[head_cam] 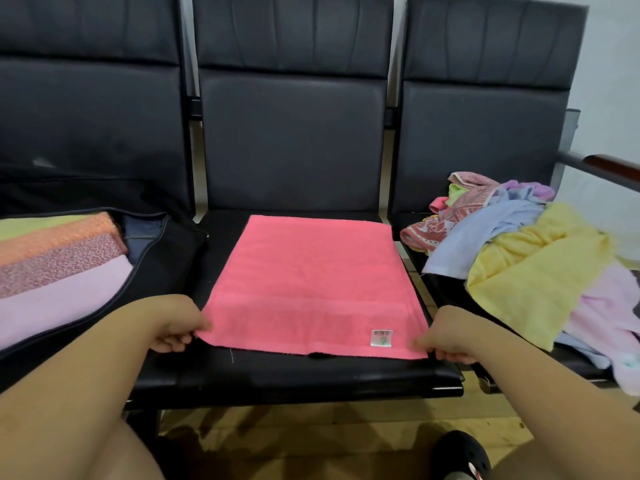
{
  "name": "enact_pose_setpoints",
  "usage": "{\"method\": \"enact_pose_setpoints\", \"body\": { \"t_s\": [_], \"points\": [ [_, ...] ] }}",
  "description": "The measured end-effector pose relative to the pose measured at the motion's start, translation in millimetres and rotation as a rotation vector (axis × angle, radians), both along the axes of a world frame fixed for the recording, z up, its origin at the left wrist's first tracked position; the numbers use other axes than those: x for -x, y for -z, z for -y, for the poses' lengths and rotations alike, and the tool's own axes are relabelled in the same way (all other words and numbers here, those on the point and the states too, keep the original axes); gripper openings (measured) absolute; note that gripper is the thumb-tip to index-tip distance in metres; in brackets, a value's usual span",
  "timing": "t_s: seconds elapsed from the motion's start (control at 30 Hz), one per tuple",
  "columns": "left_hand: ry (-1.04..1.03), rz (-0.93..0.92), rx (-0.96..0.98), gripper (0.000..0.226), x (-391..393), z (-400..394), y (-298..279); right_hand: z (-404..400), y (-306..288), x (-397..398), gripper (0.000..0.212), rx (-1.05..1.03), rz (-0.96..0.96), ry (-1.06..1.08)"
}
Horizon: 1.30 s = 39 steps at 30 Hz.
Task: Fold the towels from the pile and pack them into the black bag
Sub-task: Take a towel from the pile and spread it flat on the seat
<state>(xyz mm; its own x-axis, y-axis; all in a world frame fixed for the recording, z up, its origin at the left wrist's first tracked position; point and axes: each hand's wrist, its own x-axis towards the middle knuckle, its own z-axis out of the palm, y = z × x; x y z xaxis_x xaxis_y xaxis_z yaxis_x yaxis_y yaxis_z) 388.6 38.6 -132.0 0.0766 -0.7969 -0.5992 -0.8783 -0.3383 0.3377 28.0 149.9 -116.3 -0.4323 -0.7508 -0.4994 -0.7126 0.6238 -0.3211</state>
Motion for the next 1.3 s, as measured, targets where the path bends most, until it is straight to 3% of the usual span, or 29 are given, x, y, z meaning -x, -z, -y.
{"method": "enact_pose_setpoints", "body": {
  "t_s": [0.13, 0.37, 0.5, 0.63, 0.73, 0.8, 0.87, 1.0, 1.13, 1.3],
  "points": [
    [-0.049, -0.049, 0.034, 0.024, 3.4, 0.6, -2.9, 1.8, 5.5, -1.8, 0.022, 0.026, -0.12, -0.029],
    [-0.109, -0.181, 0.099, 0.025, -0.3, 5.3, -3.6, 5.3, 9.9, -8.8, 0.012, 0.02, -0.169, -0.108],
    [-0.111, -0.305, 0.226, 0.024, 1.3, 6.1, -13.7, 5.5, -10.1, -4.9, 0.018, 0.148, 0.069, -0.014],
    [-0.187, -0.552, 0.444, 0.016, 2.6, 4.5, -29.6, 5.9, -22.3, 3.2, 0.013, 0.374, 0.371, 0.111],
    [-0.359, -0.863, 0.437, 0.015, 2.0, 9.8, -37.1, 11.0, -31.9, 11.1, 0.012, 0.665, 0.711, 0.229],
    [-0.426, -1.003, 0.382, 0.014, 1.1, 15.3, -35.9, 14.1, -40.4, 19.6, 0.014, 0.849, 0.836, 0.3],
    [-0.371, -0.883, 0.336, 0.012, -0.2, 18.2, -26.6, 15.0, -38.3, 26.5, 0.009, 0.832, 0.789, 0.326],
    [-0.116, -0.395, 0.183, 0.012, 2.3, 16.9, 0.6, 13.5, -9.5, 29.1, 0.016, 0.4, 0.452, 0.238],
    [-0.057, -0.257, 0.13, 0.015, 9.9, 18.9, 4.9, 16.7, -0.3, 23.9, 0.018, 0.24, 0.358, 0.198],
    [-0.018, -0.077, 0.181, 0.029, 10.2, 22.2, 9.7, 14.0, 5.8, 18.4, 0.005, 0.157, 0.311, 0.13]
  ]
}}
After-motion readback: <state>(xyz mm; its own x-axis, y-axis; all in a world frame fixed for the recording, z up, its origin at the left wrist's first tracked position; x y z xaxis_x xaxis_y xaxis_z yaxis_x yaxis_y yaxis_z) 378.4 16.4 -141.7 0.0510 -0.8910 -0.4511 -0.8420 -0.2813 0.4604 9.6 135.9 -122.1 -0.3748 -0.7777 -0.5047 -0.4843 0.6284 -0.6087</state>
